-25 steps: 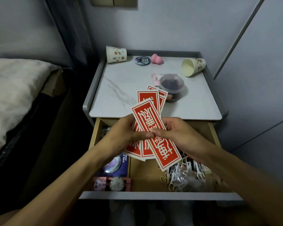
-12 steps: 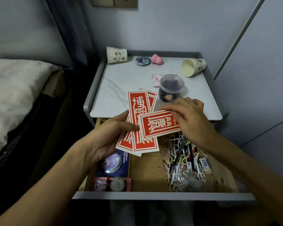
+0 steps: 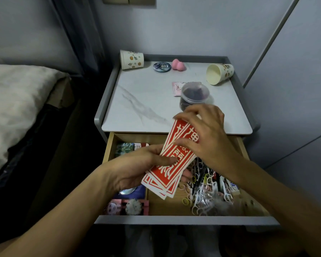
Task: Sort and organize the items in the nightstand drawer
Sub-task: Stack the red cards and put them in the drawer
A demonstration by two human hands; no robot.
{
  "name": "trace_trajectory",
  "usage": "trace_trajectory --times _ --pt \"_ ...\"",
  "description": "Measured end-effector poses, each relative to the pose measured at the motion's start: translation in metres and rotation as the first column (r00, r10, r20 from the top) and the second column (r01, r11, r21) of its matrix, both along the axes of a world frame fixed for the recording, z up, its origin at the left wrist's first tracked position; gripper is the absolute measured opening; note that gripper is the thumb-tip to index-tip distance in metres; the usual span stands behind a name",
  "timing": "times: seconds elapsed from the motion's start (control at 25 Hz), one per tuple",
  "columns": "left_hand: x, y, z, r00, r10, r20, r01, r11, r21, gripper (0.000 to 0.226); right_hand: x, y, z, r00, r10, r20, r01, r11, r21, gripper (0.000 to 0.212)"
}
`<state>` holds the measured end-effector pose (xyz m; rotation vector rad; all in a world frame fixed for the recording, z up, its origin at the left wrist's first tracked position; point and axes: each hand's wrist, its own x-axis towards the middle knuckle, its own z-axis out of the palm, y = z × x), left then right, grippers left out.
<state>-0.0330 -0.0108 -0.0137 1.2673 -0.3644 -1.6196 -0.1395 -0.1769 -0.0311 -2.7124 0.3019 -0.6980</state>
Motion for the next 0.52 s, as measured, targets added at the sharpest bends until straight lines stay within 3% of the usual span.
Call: trace_trajectory --times 0.12,0.24,0.32,0.52 --pt "0.003 0.001 -0.002 0.996 0.056 0.071 -0.051 0.997 -0.062 0.032 -0.003 0.000 0.005 0.987 -0.150 -0.064 0.163 0.903 0.397 0.065" --pt "0.000 0.000 -0.006 0.946 0.038 0.323 -0.027 0.999 -0.040 0.028 -0.005 0.005 0.007 0.998 -0.031 -0.053 0.061 0.588 0.807 0.054" --pt "-0.004 -0.004 -0.011 0.909 0.028 0.416 -0.031 1.000 0.002 0.019 -0.001 0.013 0.006 1.000 -0.005 0.021 -0.016 0.465 0.885 0.049" --pt "-0.014 -0.018 -0.024 0.777 -0.030 0.629 -0.018 0.997 0.069 0.012 0.011 0.026 -0.007 0.988 -0.117 0.102 -0.029 0.507 0.862 0.060"
